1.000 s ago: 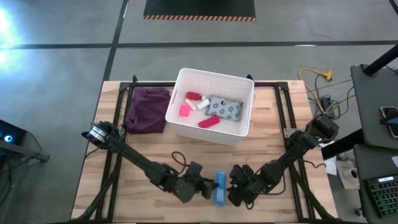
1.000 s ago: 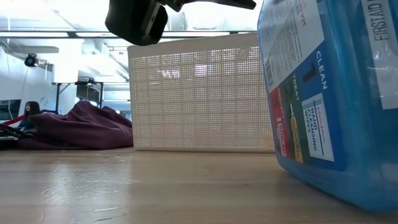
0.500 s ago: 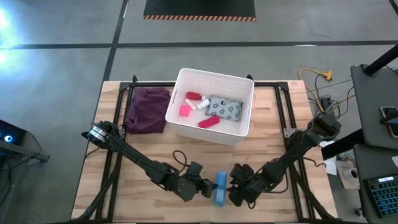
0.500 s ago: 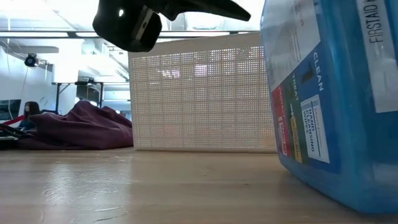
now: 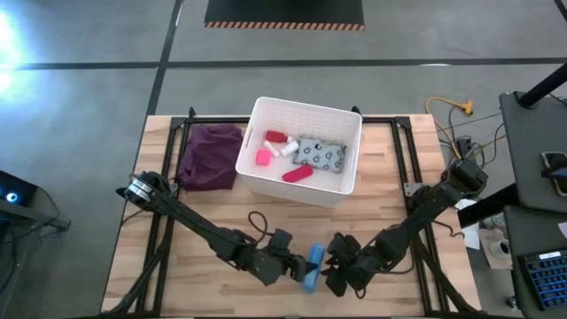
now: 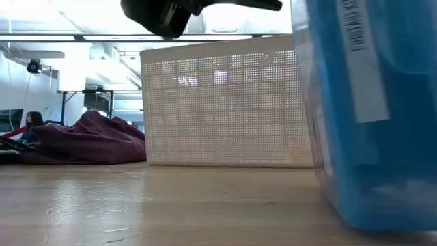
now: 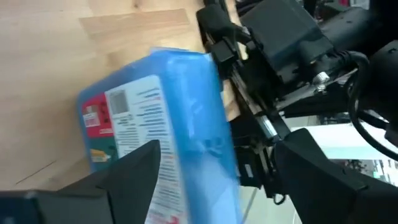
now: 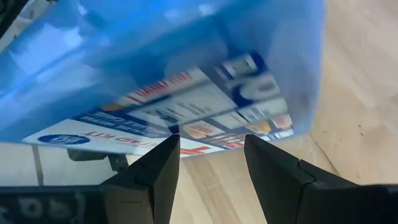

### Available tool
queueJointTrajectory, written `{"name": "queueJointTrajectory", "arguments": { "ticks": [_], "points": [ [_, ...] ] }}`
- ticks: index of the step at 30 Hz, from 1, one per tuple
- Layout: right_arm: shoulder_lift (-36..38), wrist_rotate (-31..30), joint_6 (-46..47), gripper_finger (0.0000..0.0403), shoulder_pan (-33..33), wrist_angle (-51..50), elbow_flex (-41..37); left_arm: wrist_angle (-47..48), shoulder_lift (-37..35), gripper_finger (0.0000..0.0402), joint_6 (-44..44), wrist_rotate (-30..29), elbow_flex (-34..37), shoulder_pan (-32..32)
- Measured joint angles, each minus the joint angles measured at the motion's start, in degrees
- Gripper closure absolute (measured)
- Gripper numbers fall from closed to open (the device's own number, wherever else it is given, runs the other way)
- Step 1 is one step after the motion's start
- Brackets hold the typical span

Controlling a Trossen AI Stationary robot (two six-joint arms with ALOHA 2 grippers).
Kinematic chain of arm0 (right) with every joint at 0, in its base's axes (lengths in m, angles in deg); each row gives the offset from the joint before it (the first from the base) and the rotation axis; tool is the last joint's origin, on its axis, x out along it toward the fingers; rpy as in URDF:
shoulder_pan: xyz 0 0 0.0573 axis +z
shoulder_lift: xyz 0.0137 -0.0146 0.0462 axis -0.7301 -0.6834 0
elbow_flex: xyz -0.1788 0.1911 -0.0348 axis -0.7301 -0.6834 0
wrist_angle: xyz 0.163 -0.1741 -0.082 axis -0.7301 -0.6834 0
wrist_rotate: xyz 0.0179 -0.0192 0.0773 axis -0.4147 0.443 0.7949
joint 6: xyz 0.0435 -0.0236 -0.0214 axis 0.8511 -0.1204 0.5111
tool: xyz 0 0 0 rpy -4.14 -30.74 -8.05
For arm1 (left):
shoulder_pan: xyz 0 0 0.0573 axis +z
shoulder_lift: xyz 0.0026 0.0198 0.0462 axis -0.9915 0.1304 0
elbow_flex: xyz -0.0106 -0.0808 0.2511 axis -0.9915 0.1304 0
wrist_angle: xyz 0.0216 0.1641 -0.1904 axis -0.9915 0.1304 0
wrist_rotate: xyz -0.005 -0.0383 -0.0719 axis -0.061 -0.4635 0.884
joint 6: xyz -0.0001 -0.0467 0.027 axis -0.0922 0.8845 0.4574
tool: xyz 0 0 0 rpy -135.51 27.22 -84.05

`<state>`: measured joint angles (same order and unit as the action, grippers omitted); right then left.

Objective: Pick & place medical supplies in basket/bin
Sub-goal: Put the blue medicine kit into the white bin

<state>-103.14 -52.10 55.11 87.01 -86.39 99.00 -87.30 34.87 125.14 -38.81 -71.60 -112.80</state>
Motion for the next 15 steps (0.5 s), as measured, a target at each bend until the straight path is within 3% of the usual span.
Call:
{"name": "queueJointTrajectory", "arguments": {
  "ticks": [8, 15],
  "points": [
    [0.3, -1.2, -3.2, 0.0229, 0.0, -7.7, 5.3, 16.8, 0.0, 0.01, -1.0, 0.2, -4.6, 0.0],
    [0.3, -2.2, -2.0, 0.0229, 0.3, -8.8, 4.8, 12.3, 0.4, 0.01, -2.3, 1.2, -4.3, 0.6]
  ]
}}
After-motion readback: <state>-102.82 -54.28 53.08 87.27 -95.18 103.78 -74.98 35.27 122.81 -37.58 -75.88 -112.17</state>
